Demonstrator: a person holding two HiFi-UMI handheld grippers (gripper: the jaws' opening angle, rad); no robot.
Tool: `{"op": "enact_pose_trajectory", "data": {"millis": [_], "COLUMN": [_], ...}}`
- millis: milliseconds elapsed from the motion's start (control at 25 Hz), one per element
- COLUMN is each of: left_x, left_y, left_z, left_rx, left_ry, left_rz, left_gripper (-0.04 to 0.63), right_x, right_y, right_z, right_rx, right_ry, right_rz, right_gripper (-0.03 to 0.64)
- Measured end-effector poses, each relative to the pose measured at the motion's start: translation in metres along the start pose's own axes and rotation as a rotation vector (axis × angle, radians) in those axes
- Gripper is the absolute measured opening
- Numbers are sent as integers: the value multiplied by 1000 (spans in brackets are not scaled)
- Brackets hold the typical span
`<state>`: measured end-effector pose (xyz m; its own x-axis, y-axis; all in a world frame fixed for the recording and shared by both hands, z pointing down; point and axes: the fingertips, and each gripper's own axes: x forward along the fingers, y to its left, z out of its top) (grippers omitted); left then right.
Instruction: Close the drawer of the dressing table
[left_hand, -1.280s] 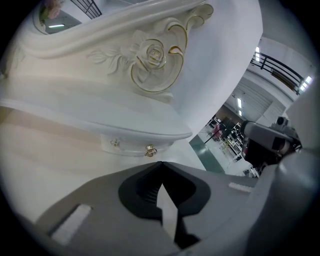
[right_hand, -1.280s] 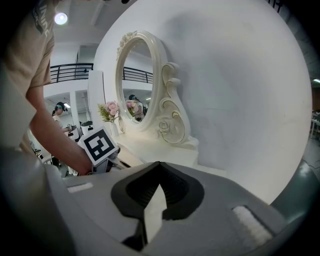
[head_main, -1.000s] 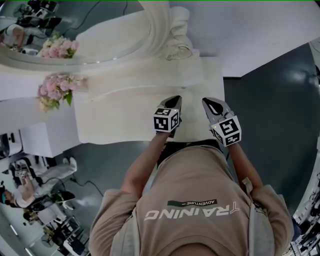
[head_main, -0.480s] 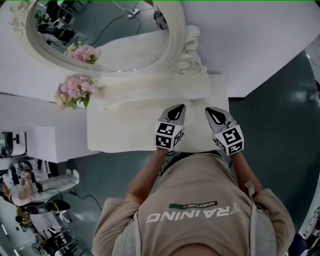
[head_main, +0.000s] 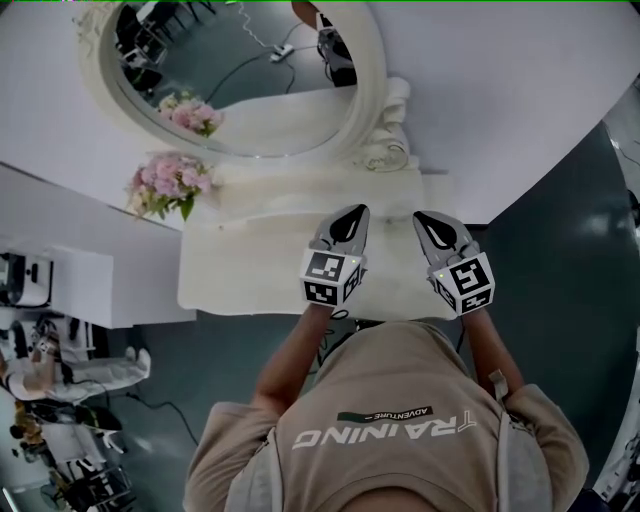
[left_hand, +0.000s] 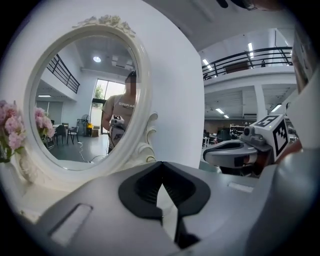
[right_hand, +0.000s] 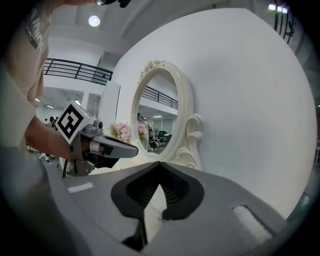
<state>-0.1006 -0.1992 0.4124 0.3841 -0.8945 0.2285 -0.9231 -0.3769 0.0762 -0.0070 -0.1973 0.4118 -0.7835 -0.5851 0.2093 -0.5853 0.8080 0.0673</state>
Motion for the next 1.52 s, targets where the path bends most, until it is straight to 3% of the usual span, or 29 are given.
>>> {"op": "enact_pose_trajectory", "data": {"millis": [480, 680, 880, 1520], "left_x": [-17, -26, -22, -25], "left_y": [19, 20, 17, 21], "left_z": [64, 83, 87, 83], "left_rx": [31, 36, 44, -2], "left_ry": [-152, -208, -206, -196], "left_rz": [52, 59, 40, 42], "left_gripper": [17, 17, 17, 17], "right_x": [3, -10, -17, -23], "right_y": [-4, -17, -27, -31], "right_z": [53, 77, 92, 87], "right_rx": [-60, -2, 71, 23], "right_ry": [-111, -198, -228, -172], "right_rz": [-22, -82, -84, -104], "right_gripper": [2, 2, 2, 2]}}
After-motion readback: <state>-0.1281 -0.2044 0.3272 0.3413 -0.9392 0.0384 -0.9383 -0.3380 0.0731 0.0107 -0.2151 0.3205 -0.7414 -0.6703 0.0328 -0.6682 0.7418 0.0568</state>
